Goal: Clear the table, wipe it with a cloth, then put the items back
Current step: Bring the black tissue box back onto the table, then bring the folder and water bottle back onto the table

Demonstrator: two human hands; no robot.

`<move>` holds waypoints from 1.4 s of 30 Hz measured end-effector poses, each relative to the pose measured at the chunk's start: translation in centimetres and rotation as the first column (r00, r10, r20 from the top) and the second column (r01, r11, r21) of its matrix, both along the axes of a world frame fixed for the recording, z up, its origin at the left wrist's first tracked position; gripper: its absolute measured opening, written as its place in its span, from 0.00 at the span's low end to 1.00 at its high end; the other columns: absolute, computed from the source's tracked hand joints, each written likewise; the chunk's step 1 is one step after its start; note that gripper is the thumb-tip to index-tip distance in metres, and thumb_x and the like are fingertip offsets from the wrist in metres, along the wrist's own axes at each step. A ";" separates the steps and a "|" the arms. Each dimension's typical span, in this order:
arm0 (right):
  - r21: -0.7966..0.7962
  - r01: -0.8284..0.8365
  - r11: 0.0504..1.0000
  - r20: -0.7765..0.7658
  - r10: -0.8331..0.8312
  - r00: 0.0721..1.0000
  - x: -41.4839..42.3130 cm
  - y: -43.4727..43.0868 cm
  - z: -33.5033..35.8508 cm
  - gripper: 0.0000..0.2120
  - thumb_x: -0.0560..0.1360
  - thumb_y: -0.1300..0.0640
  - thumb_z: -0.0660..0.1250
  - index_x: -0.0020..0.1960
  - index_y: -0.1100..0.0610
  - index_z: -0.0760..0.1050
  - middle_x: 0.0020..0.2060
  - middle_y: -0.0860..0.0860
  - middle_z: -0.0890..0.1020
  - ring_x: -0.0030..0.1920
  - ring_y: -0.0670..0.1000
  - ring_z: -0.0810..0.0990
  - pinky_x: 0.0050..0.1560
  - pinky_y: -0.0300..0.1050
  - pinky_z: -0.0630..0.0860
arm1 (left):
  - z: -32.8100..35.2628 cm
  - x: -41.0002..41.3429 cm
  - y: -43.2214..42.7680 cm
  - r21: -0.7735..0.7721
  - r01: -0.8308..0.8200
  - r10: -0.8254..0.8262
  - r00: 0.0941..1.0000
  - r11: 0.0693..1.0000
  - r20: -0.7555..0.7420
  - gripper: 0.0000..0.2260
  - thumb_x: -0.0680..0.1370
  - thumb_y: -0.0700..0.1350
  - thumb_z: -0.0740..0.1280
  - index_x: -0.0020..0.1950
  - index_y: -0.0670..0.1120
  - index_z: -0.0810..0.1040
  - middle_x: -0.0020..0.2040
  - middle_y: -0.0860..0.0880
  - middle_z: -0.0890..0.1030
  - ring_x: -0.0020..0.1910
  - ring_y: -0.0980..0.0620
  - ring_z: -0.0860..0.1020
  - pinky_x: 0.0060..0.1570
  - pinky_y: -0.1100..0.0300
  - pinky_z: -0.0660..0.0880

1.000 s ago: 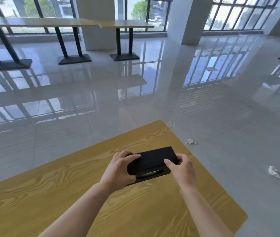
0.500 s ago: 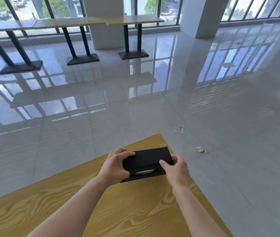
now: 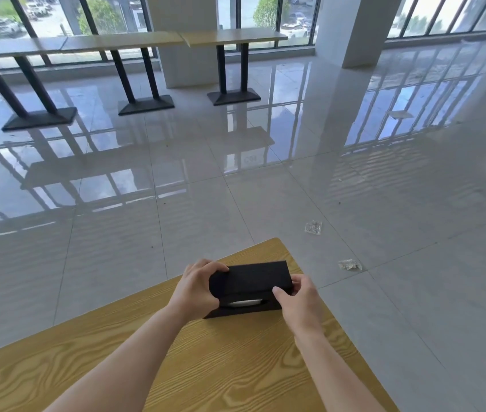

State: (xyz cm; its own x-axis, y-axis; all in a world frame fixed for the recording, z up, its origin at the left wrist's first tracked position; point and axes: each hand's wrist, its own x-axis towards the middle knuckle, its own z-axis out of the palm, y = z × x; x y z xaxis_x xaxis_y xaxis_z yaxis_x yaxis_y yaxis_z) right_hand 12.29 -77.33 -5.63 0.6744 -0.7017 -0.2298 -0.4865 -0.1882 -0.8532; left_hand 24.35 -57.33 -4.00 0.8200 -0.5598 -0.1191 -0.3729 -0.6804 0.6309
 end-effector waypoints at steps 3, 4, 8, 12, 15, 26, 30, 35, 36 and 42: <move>-0.015 -0.017 1.000 -0.024 0.017 1.000 -0.1 0.3 0.1 0.16 0.74 0.52 0.74 0.57 0.51 0.72 0.52 0.49 0.78 0.49 0.47 0.79 0.44 0.39 0.76 | 0.0 0.0 0.4 0.024 0.017 -0.017 1.000 1.000 -0.011 0.31 0.67 0.37 0.71 0.66 0.58 0.72 0.61 0.59 0.70 0.63 0.53 0.67 0.60 0.54 0.71; -0.021 -0.020 1.000 -0.027 0.020 0.999 -0.1 0.4 0.2 0.16 0.74 0.52 0.74 0.58 0.51 0.71 0.52 0.49 0.78 0.49 0.47 0.79 0.44 0.39 0.76 | 0.1 -0.1 0.4 0.044 0.029 -0.029 1.000 0.999 -0.013 0.32 0.67 0.37 0.71 0.68 0.58 0.71 0.63 0.58 0.70 0.64 0.53 0.66 0.62 0.53 0.71; -0.071 -0.058 0.996 -0.068 0.053 0.996 -0.2 0.3 0.6 0.17 0.75 0.50 0.72 0.59 0.52 0.71 0.54 0.50 0.78 0.50 0.48 0.79 0.47 0.42 0.77 | 0.7 -1.0 0.2 0.076 0.031 -0.032 0.999 0.997 0.005 0.33 0.70 0.44 0.71 0.74 0.57 0.66 0.66 0.55 0.66 0.67 0.53 0.62 0.66 0.53 0.70; -0.163 -0.113 0.980 -0.107 0.097 0.990 -0.6 0.2 1.6 0.21 0.75 0.50 0.72 0.65 0.54 0.71 0.58 0.50 0.76 0.56 0.50 0.77 0.54 0.46 0.78 | 1.5 -2.2 0.3 0.070 -0.031 0.027 0.998 0.997 0.060 0.31 0.73 0.51 0.69 0.76 0.55 0.64 0.70 0.52 0.66 0.70 0.51 0.61 0.67 0.53 0.70; -0.309 -0.138 0.941 -0.118 0.106 0.987 -1.2 0.7 2.7 0.23 0.76 0.51 0.72 0.67 0.56 0.71 0.60 0.51 0.76 0.60 0.51 0.76 0.57 0.43 0.74 | 2.5 -3.0 0.9 0.082 -0.038 0.031 0.995 0.996 0.090 0.31 0.74 0.52 0.68 0.76 0.54 0.63 0.70 0.51 0.65 0.71 0.50 0.61 0.66 0.53 0.71; -0.533 -0.479 0.698 -0.118 0.499 0.858 -2.6 7.0 7.0 0.23 0.77 0.51 0.70 0.70 0.52 0.73 0.62 0.49 0.76 0.61 0.49 0.72 0.56 0.36 0.69 | 6.2 -8.3 7.7 0.214 -0.222 0.180 0.964 0.951 0.198 0.31 0.77 0.52 0.65 0.78 0.53 0.60 0.75 0.47 0.65 0.74 0.46 0.63 0.69 0.51 0.69; -0.547 -0.591 0.593 -0.151 0.625 0.766 -2.9 10.7 7.8 0.25 0.77 0.49 0.70 0.72 0.52 0.71 0.64 0.49 0.75 0.64 0.50 0.71 0.58 0.39 0.73 | 7.3 -10.7 12.3 0.263 -0.327 0.262 0.931 0.908 0.256 0.30 0.77 0.54 0.65 0.78 0.53 0.60 0.75 0.46 0.65 0.75 0.46 0.62 0.71 0.50 0.66; -0.560 -0.679 0.475 -0.191 0.723 0.664 -3.8 17.0 9.2 0.26 0.78 0.48 0.69 0.73 0.53 0.69 0.66 0.50 0.75 0.67 0.51 0.70 0.64 0.43 0.72 | 8.7 -14.2 18.8 0.243 -0.431 0.365 0.890 0.869 0.274 0.30 0.77 0.53 0.64 0.78 0.53 0.60 0.76 0.46 0.64 0.75 0.46 0.61 0.71 0.51 0.66; -0.559 -0.691 0.458 -0.195 0.737 0.647 -4.2 18.4 9.5 0.26 0.78 0.48 0.69 0.73 0.52 0.69 0.66 0.50 0.75 0.68 0.51 0.70 0.66 0.44 0.71 | 8.9 -15.0 20.2 0.236 -0.448 0.386 0.883 0.862 0.266 0.30 0.77 0.53 0.64 0.78 0.53 0.60 0.76 0.46 0.64 0.75 0.47 0.61 0.70 0.51 0.66; -0.572 -0.728 0.378 -0.218 0.785 0.580 -6.7 28.0 11.4 0.27 0.78 0.47 0.68 0.74 0.52 0.68 0.68 0.50 0.75 0.70 0.52 0.69 0.69 0.44 0.67 | 9.9 -19.5 30.2 0.227 -0.509 0.447 0.852 0.830 0.272 0.30 0.77 0.54 0.64 0.78 0.52 0.60 0.76 0.46 0.64 0.75 0.47 0.60 0.70 0.51 0.66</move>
State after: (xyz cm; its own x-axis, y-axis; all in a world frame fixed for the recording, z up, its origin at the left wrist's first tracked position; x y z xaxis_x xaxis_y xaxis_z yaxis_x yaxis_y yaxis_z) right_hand 5.57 -49.32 5.78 0.9858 0.1513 0.0726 0.1677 -0.8715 -0.4608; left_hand 4.85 -27.14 5.88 0.9982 -0.0585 -0.0153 -0.0501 -0.9414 0.3335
